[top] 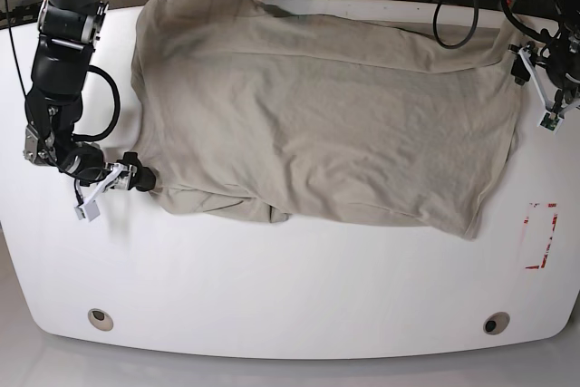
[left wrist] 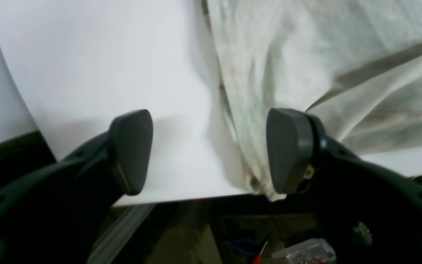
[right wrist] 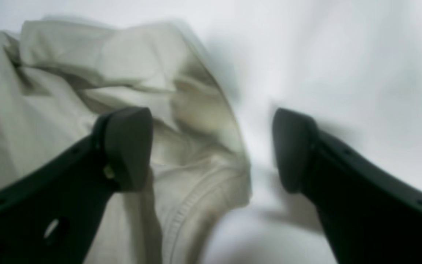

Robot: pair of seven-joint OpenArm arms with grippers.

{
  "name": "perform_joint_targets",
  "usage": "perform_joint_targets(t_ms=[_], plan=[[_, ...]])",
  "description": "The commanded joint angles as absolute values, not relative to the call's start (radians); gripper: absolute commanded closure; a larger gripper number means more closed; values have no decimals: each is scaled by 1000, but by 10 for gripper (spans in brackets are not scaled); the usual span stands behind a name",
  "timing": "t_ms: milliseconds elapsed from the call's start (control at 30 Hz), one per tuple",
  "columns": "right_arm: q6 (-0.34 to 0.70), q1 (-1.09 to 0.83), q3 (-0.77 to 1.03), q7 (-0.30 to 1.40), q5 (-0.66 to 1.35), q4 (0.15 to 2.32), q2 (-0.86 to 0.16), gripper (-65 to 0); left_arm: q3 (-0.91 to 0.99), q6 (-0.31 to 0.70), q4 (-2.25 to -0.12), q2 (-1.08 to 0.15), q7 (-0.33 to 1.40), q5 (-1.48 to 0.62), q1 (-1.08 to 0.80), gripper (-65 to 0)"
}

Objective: Fold the T-shirt properly
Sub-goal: 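Release the shirt with the right gripper and move it along the shirt side, then move the left gripper along the shirt side and grasp the hem corner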

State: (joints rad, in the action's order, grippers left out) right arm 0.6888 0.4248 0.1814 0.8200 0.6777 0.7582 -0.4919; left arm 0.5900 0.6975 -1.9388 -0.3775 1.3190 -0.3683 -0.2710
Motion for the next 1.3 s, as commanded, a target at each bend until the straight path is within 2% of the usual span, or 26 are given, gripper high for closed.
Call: perform_joint_targets(t_ms=[0, 333, 367, 433, 500, 600, 700, 733, 833, 1067, 1167, 1267], plan=[[698, 453, 145, 765, 691, 751, -509, -476, 598, 698, -1954, -397, 1310, -371, -265, -439], [698, 453, 88, 684, 690, 730, -441, -471, 599, 698, -1951, -398, 1307, -364, -229, -443], [698, 453, 87, 684, 690, 730, -435, -455, 599, 698, -1951, -398, 1310, -344, -211, -444], [698, 453, 87, 680, 688, 730, -430, -409, 599, 698, -1949, -398, 1310, -302, -185, -446], [698, 453, 87, 680, 688, 730, -429, -322, 596, 698, -1946, -392, 1310, -243, -143, -447], [698, 453, 87, 680, 688, 730, -421, -157, 584, 698, -1933, -357, 1311, -157, -73, -447], [698, 455, 87, 680, 688, 733, -414, -41, 578, 698, -1879, -317, 1311, -47, 22, -447], [698, 455, 87, 680, 688, 734, -412, -24, 578, 698, -1853, -309, 1310, -12, 51, -447], [698, 455, 87, 680, 688, 734, -410, -2, 578, 698, -1738, -288, 1305, 59, 150, -447], [698, 452, 88, 680, 690, 736, -409, -2, 579, 698, -1506, -277, 1234, 68, 308, -449], [698, 450, 91, 682, 691, 736, -409, -2, 579, 698, -1429, -277, 1224, 67, 349, -493], [698, 449, 94, 682, 691, 736, -409, -2, 581, 698, -1357, -277, 1222, 50, 389, -572]])
